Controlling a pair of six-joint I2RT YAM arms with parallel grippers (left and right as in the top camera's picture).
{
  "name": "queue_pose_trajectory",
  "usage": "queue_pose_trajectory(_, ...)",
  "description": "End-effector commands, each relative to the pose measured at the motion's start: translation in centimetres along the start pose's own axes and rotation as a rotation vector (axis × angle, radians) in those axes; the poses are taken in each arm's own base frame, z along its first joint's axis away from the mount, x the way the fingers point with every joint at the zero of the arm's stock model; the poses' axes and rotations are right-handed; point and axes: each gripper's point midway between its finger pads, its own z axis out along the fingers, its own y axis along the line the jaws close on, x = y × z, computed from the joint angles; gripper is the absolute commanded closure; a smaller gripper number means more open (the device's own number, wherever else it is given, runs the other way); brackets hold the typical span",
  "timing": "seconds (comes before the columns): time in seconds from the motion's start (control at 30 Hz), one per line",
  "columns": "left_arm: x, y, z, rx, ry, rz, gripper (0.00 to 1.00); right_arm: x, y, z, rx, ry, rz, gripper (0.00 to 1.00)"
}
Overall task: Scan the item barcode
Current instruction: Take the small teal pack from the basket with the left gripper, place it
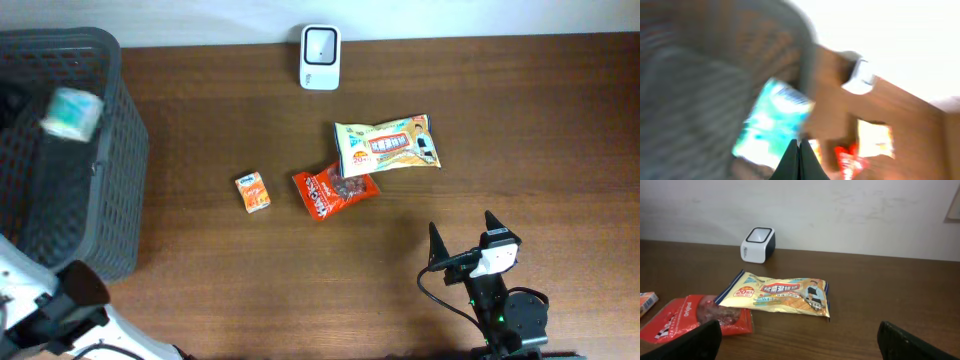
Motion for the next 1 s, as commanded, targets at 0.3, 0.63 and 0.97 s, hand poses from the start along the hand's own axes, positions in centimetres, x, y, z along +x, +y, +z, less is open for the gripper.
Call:
queue_pose_trajectory(0.3,15.9,-13.2,15.8,-0.225,0.490,0.423,0.94,0.3,0.2,0.0,-0.007,0.004,0.010,0.02)
queue_pose_trajectory(0.63,0.4,11.0,-0.7,-0.593,0.021,-0.164,0.27,0.3,0.2,0.0,-0.007,0.004,0.010,0.02)
queue_pose_trajectory(0.97,8.6,20.6,14.6,-0.391,0.444,-0.007,0.29,0.3,0.2,0.0,-0.007,0.004,0.010,0.02)
